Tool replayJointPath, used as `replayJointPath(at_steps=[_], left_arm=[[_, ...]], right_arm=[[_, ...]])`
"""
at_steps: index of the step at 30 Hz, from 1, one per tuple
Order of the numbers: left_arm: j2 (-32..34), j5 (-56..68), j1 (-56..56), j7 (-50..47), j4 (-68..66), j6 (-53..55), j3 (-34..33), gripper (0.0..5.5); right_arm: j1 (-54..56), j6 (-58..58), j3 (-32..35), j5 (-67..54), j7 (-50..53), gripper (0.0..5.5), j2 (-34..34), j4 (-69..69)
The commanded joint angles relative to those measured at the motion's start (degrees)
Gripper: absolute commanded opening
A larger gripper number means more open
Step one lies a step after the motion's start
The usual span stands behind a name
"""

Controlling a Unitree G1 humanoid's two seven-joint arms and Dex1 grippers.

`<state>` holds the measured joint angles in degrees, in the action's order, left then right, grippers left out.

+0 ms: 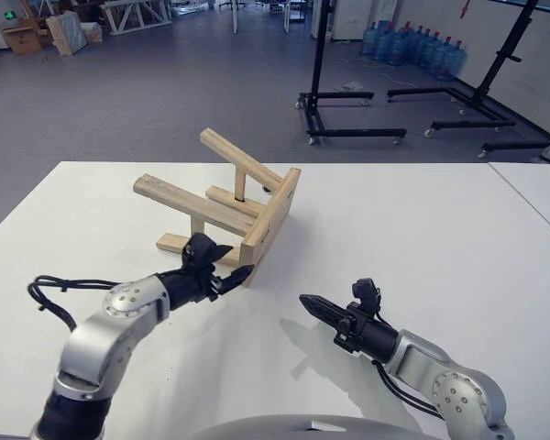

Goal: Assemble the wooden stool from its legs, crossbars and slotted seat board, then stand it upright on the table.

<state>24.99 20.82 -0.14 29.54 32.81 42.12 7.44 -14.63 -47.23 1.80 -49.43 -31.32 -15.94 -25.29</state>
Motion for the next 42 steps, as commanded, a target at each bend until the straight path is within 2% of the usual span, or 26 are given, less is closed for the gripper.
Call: replayJointPath(at_steps=[1,6,11,14,17,21,24,28,32,34,42], left_arm=[[-4.6,-3.4,1.7,-3.2,-1.6,-5.0,4.7,3.31],[-6.7,-11.9,4.0,-10.7,-8.4,-5.7,7.6,3.31],[-6.0,-13.9,2.2,-9.2,-8.4,-7.3,10.9,2.52],[-6.4,-11.2,2.1,-7.5,-8.8,-9.3,7.3,1.99],[-7.6,-7.3,2.9,-4.2,-7.7,-12.1,5.4,1.69],[-3.0,-3.6,1.2,5.3,-8.6,-15.6,4.0,1.59],[0.7,6.3,0.8,13.8,-12.2,-11.0,-3.2,1.48],[3.0,12.9,5.5,16.0,-18.0,-6.8,-11.2,1.44],[4.1,16.7,7.1,17.5,-18.6,-3.6,-12.9,1.43],[5.3,17.7,7.0,19.2,-18.1,-2.3,-12.5,1.43],[8.3,17.0,10.6,23.9,-21.8,-3.0,-12.2,1.43]], right_arm=[[0.7,0.8,-0.6,1.1,0.8,0.00,-0.3,0.3],[0.6,1.6,-0.8,1.6,1.0,0.00,-0.1,0.5],[1.2,2.5,-1.4,2.6,1.1,0.00,0.0,1.2],[1.6,2.8,-1.2,2.9,1.1,0.00,-0.2,1.5],[2.7,3.3,-0.8,3.3,1.1,0.00,-0.5,2.3],[5.2,4.3,1.6,4.4,1.1,0.00,-2.1,4.9],[6.8,4.5,3.0,4.8,0.4,0.00,-3.5,6.6],[7.0,3.6,8.3,2.5,-2.0,0.00,-7.0,8.2],[8.2,3.8,14.7,1.7,-7.5,0.00,-14.1,13.3],[11.8,6.0,15.5,3.9,-8.9,0.00,-16.4,17.1],[19.1,12.2,9.5,12.2,-12.3,1.19,-17.1,23.9]])
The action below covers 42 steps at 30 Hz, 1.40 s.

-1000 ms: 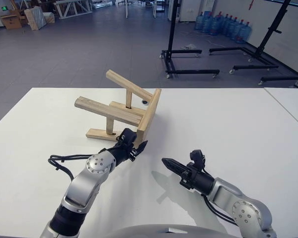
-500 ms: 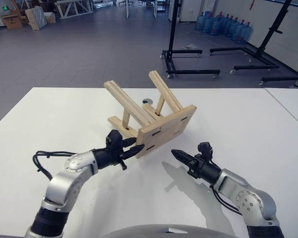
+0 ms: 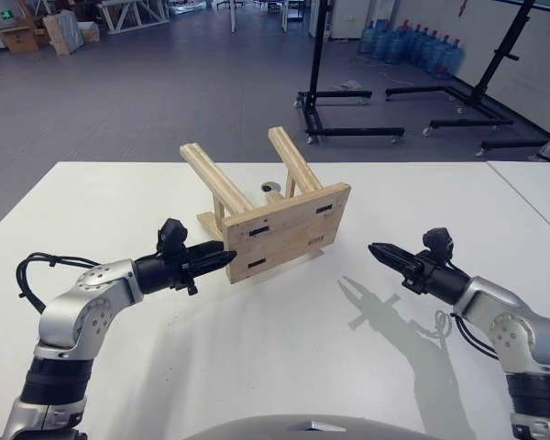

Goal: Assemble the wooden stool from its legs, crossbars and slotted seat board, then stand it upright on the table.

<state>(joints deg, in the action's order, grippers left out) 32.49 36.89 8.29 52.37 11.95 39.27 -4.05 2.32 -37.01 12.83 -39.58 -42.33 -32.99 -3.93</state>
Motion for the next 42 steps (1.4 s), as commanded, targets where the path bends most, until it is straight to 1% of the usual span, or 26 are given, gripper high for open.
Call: replayJointPath(at_steps=[1,4,7,10,13,17,21,23,25,26,28,31,33,36,38,40,42], left_arm=[[1.7,2.2,1.9,2.7,-0.3,1.0,-0.7,1.43],[5.1,3.9,0.4,8.1,1.0,3.0,0.3,1.43],[7.6,4.2,-0.9,12.6,0.4,3.6,1.1,1.43],[8.6,3.7,-0.8,14.7,-2.0,3.1,1.2,1.43],[9.3,3.3,0.1,15.8,-3.7,2.7,1.3,1.43],[11.9,3.3,0.3,19.5,-3.4,3.0,2.5,1.43],[14.3,2.8,4.3,23.8,-7.3,3.4,3.9,1.43],[14.4,1.9,6.7,25.2,-9.9,2.7,5.0,1.43],[13.8,1.6,8.7,25.3,-11.8,2.4,5.2,1.43],[13.4,1.9,9.2,25.1,-12.4,2.6,5.0,1.43],[12.7,2.4,9.3,24.7,-12.8,3.0,4.4,1.43],[10.5,3.9,11.0,22.0,-13.7,4.4,2.3,1.43],[9.2,8.0,11.9,17.9,-11.5,9.2,-1.2,1.43],[6.0,18.0,13.6,9.5,-7.6,18.3,-7.3,1.43],[1.7,28.1,15.9,-1.8,-6.0,24.2,-12.3,1.43],[-2.8,36.6,19.8,-15.9,-7.2,26.8,-16.0,1.43],[-6.8,42.7,23.6,-30.5,-10.0,26.6,-17.7,1.43]], right_arm=[[3.0,2.0,-1.9,2.3,-2.6,1.20,-0.2,3.4],[5.6,2.7,-2.6,2.8,-5.9,1.20,-1.1,5.2],[7.2,4.1,-4.7,4.9,-10.2,1.66,-3.0,6.3],[7.0,2.5,-6.0,4.6,-14.5,2.23,-5.3,5.3],[6.4,-0.2,-5.9,3.0,-18.1,2.76,-7.4,4.4],[13.5,-1.5,-8.4,3.7,-21.0,3.58,-7.2,7.4],[18.6,-2.1,-11.4,4.8,-24.0,4.31,-6.8,9.9],[18.0,-6.1,-12.8,2.4,-25.2,4.70,-6.6,7.0],[14.8,-12.0,-14.0,-1.8,-26.3,4.80,-6.8,1.3],[13.2,-13.6,-14.3,-3.0,-26.5,4.80,-7.0,-1.0],[11.1,-16.3,-12.7,-5.8,-25.1,4.53,-6.0,-3.7],[10.8,-21.8,-5.2,-15.3,-19.5,4.02,-2.5,-6.6],[12.5,-26.3,-0.7,-22.8,-14.5,3.68,-0.5,-7.7],[13.1,-31.5,4.0,-34.5,-6.0,3.21,0.9,-9.4],[13.6,-31.9,5.7,-46.8,4.3,2.91,1.3,-8.3],[13.2,-28.8,5.4,-58.8,17.0,2.51,1.3,-6.8],[12.1,-22.7,3.6,-67.4,31.5,2.49,2.8,-5.6]])
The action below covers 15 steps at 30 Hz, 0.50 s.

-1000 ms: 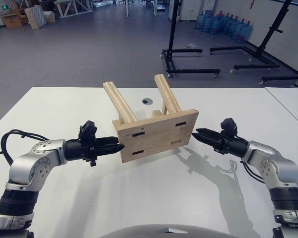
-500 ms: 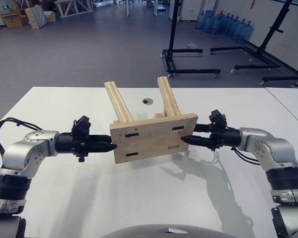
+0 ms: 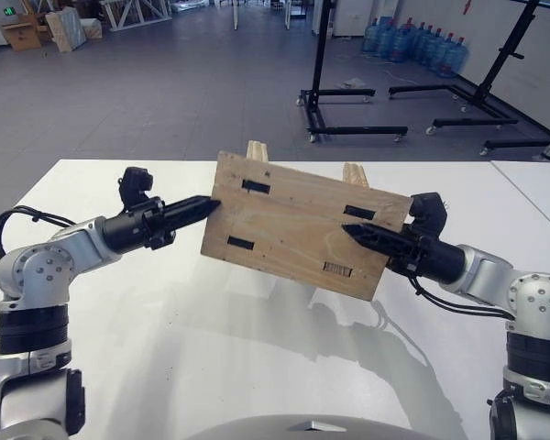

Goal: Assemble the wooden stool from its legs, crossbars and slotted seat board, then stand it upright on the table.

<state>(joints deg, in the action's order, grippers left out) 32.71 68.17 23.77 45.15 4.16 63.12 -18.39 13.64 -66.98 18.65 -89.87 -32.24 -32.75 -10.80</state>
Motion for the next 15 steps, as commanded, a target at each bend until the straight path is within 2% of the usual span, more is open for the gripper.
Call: replayJointPath(at_steps=[1,5,7,10,15], left_arm=[[-8.6,13.0,9.2,-29.8,-3.3,2.4,-3.7,1.43],[-13.6,13.4,9.9,-52.4,-8.2,0.8,-4.6,1.43],[-16.0,14.7,10.1,-60.5,-9.4,-2.0,-6.1,1.43],[-19.0,15.9,10.6,-67.0,-9.7,-5.4,-6.8,1.43],[-21.2,16.3,12.1,-72.6,-10.8,-8.4,-6.1,1.43]], right_arm=[[0.3,10.7,-2.8,-20.2,27.7,2.49,3.9,1.3],[-1.8,23.4,-3.2,-23.0,49.7,2.49,10.7,-1.3],[-1.6,27.3,-3.3,-22.8,56.6,2.49,12.5,-1.3],[0.9,30.0,-3.4,-20.2,59.9,2.49,13.4,0.4],[1.9,31.3,-4.5,-14.6,59.1,2.49,15.1,1.7]])
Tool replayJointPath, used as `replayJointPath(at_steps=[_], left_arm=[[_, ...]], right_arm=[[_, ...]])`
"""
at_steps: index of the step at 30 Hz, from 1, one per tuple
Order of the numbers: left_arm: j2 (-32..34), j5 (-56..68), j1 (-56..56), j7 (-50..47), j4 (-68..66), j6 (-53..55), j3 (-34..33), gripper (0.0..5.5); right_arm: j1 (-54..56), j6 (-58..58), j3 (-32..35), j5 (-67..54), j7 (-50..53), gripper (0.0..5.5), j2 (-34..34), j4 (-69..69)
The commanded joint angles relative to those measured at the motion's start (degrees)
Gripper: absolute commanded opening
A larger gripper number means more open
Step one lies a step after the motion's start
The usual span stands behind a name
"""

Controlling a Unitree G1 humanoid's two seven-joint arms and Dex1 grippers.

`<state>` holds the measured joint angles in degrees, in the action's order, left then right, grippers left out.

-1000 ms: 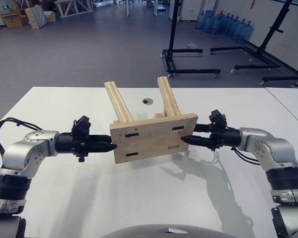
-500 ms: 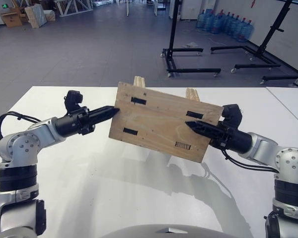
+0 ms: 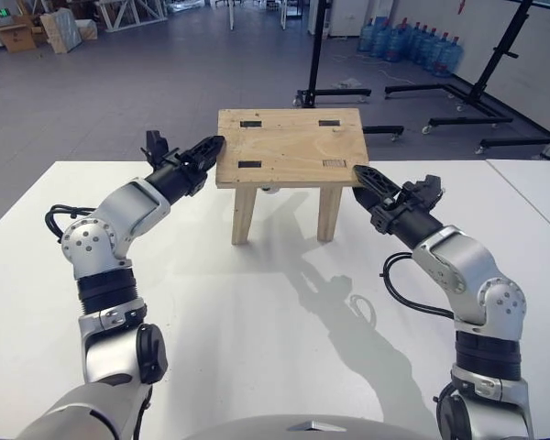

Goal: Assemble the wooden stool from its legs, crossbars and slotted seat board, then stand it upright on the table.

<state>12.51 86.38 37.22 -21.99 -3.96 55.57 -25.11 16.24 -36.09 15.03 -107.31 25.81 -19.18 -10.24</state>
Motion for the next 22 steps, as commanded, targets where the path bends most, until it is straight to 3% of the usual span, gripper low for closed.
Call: replayJointPath(at_steps=[1,3,8,13,16,19,22], left_arm=[[-1.4,-1.8,-1.0,-5.8,-3.1,-1.4,0.8,1.43],[-1.8,-3.0,-0.4,-5.8,-4.7,-3.1,1.0,1.43],[-2.1,-6.6,2.1,-2.4,-9.8,-5.5,1.4,2.34],[2.1,-17.3,-4.2,3.9,1.8,-10.2,3.2,2.51],[4.6,-32.2,-8.3,5.2,8.9,-16.8,8.4,2.51],[8.8,-58.6,-13.4,5.4,14.6,-29.4,22.6,2.51],[4.6,-69.0,-19.3,4.0,18.3,-34.9,29.0,2.51]], right_arm=[[-0.9,0.6,-0.7,3.6,0.5,2.49,2.0,1.4],[-1.6,0.7,-0.5,4.8,-0.6,2.49,3.1,1.3],[-3.9,0.3,-2.1,8.4,-3.0,2.49,5.7,-1.7],[-6.1,2.6,-2.5,18.4,-5.4,2.49,6.4,-2.8],[-7.2,8.0,-5.0,35.7,-6.4,2.49,5.6,-4.0],[-7.2,13.2,-7.1,52.9,-10.9,2.49,1.8,-0.3],[-6.7,16.5,-4.9,59.3,-14.4,2.49,1.5,3.3]])
